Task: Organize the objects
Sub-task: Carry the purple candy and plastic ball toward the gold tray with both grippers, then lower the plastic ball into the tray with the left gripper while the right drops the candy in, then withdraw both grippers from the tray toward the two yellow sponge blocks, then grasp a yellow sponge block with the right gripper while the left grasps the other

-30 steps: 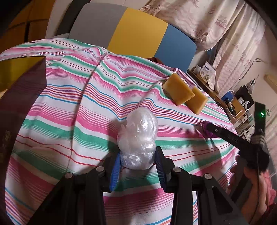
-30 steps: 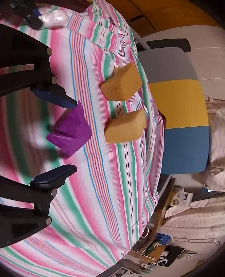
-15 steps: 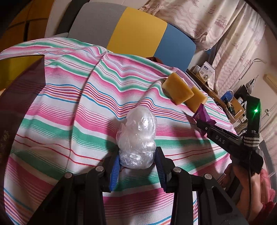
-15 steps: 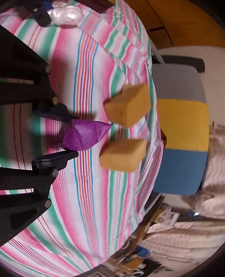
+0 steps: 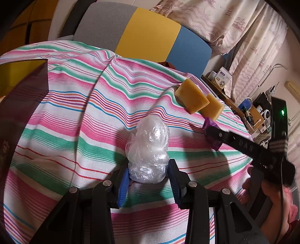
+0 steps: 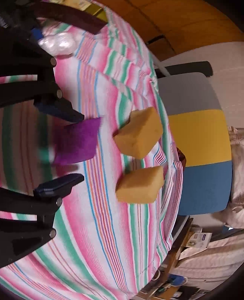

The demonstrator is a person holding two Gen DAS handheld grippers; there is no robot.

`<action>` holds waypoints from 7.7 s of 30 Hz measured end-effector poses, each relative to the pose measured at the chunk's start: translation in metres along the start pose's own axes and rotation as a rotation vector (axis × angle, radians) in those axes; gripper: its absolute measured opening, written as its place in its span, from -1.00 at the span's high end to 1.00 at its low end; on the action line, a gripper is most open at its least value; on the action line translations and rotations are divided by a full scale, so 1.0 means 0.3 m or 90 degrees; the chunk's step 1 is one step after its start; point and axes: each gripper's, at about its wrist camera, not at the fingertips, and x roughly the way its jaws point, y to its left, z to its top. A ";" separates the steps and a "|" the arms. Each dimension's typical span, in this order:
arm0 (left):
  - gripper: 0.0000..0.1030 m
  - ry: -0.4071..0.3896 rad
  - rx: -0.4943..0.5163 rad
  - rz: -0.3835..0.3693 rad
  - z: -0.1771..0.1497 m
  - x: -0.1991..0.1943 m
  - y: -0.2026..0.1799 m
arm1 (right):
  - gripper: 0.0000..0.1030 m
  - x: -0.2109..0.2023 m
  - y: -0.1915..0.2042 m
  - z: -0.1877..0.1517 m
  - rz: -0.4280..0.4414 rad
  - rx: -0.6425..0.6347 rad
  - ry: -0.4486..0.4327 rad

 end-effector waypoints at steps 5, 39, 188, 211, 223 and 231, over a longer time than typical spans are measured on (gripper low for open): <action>0.21 0.000 -0.001 0.000 0.000 0.000 0.000 | -0.16 0.062 0.038 0.004 -0.013 0.002 0.028; 0.54 -0.086 0.031 -0.025 -0.044 -0.302 0.056 | 0.15 -0.151 0.218 -0.176 0.018 0.000 -0.108; -1.00 -0.040 0.091 0.121 -0.066 -0.501 0.063 | -0.38 -0.162 0.121 -0.132 0.010 0.023 -0.008; -1.00 0.014 0.101 0.136 -0.054 -0.366 0.018 | -0.13 0.155 -0.177 0.272 -0.059 0.017 -0.041; -1.00 -0.031 0.146 0.116 0.110 -0.235 -0.149 | 0.13 -0.021 -0.213 0.136 -0.047 0.056 -0.109; -1.00 0.004 0.079 0.086 0.311 0.020 -0.294 | 0.13 -0.095 -0.227 0.032 -0.110 0.055 -0.173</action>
